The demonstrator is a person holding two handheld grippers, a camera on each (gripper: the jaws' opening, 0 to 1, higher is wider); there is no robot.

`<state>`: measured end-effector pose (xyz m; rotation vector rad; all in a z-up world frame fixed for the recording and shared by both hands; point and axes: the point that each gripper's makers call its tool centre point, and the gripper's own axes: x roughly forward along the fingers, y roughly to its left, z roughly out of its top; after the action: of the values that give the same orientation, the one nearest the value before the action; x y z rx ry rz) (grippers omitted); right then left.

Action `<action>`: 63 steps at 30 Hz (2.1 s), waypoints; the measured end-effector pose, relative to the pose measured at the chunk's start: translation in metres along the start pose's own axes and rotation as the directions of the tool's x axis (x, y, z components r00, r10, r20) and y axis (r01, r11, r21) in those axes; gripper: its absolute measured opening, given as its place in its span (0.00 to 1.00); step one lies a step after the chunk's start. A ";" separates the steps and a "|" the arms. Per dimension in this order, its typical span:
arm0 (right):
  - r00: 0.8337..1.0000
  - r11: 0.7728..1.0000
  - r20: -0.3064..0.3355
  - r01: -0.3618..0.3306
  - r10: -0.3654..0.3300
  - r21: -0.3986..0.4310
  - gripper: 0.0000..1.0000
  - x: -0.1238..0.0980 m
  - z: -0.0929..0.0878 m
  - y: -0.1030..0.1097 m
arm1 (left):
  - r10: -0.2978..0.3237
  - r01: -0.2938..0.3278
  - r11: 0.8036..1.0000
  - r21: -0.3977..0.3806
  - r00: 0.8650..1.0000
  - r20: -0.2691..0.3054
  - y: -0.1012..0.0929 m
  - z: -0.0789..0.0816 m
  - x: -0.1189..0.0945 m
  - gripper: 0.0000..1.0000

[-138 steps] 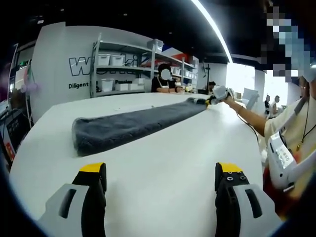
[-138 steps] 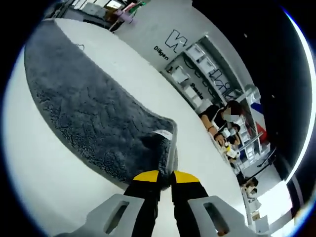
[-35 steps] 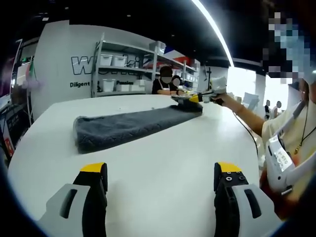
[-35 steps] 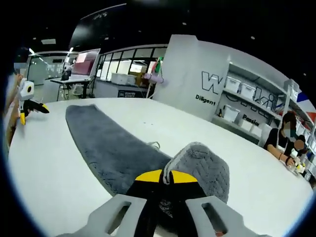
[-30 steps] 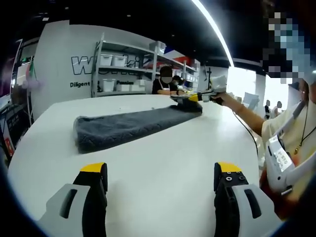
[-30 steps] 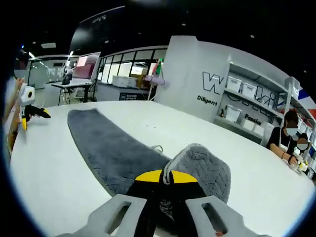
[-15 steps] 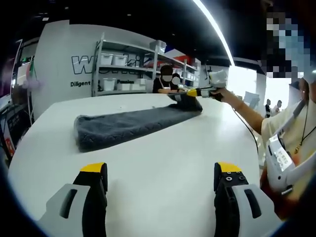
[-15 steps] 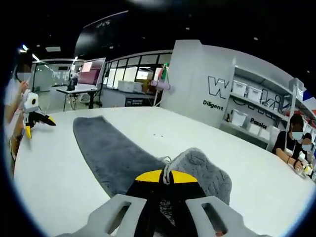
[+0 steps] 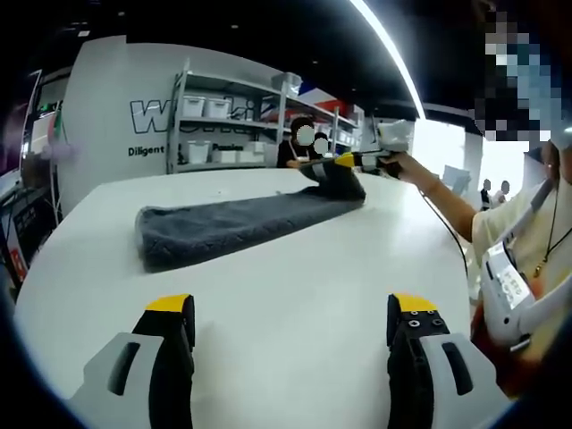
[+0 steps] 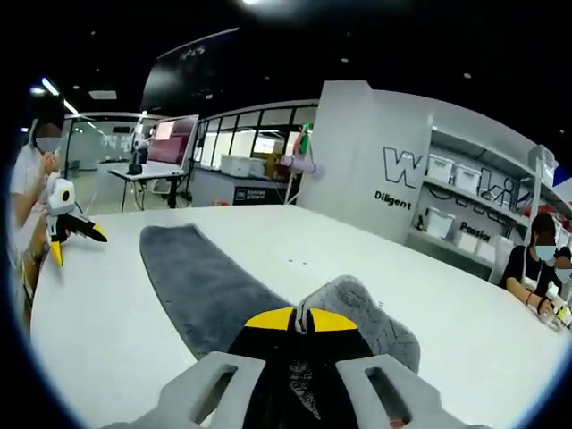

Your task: Fold the towel on the table until its edges align and the towel forms a compact rectangular stack.

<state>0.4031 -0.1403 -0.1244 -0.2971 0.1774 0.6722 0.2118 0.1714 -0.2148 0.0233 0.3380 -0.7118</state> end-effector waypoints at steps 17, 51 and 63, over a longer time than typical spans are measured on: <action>0.998 0.997 0.027 -0.056 0.057 -0.047 0.01 0.015 0.028 0.019 | 0.007 -0.007 1.000 -0.002 1.000 0.000 0.002 -0.003 -0.005 0.87; 0.987 0.986 0.090 -0.124 0.135 -0.115 0.01 0.048 0.080 0.056 | 0.017 -0.017 1.000 -0.013 1.000 0.013 0.000 -0.007 -0.010 0.87; 0.980 0.980 0.118 -0.146 0.162 -0.132 0.01 0.057 0.099 0.069 | 0.022 -0.022 1.000 -0.020 1.000 0.015 0.005 -0.007 -0.014 0.87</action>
<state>0.4092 -0.0235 -0.0601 -0.3597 0.0362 0.8554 0.2033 0.1851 -0.2176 0.0034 0.3299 -0.6865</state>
